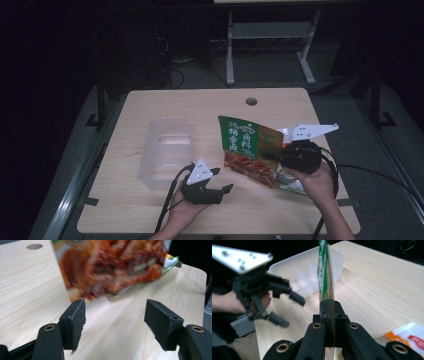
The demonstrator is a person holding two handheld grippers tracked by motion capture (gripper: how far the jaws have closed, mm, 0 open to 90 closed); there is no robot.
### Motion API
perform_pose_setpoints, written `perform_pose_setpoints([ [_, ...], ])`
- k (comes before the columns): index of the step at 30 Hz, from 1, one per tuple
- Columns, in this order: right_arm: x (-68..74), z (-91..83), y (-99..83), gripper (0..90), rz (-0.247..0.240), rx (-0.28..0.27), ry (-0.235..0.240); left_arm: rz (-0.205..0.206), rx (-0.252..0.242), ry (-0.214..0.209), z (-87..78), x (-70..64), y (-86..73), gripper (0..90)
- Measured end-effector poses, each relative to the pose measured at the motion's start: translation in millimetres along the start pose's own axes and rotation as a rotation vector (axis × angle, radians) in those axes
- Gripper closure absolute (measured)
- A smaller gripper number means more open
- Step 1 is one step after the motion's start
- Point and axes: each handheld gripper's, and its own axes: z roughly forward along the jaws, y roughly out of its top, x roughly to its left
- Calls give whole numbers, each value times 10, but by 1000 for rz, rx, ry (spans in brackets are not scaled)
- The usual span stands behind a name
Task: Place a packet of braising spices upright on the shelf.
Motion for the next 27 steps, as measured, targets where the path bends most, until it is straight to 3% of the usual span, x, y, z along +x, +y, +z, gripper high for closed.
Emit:
perform_pose_setpoints([
  [3, -15, 31, 97, 897, 2, 9, -24, 37, 11, -1, -18, -24, -9, 323],
  [12, -43, 185, 412, 897, -16, 15, -48, 52, -2, -7, -64, -50, -50, 291],
  [24, -36, 468, 751, 897, -51, 12, -27, 64, 9, -43, -103, -100, -103, 235],
  [27, -32, 565, 828, 897, -61, 14, -20, 85, 25, -45, -108, -121, -115, 227],
])
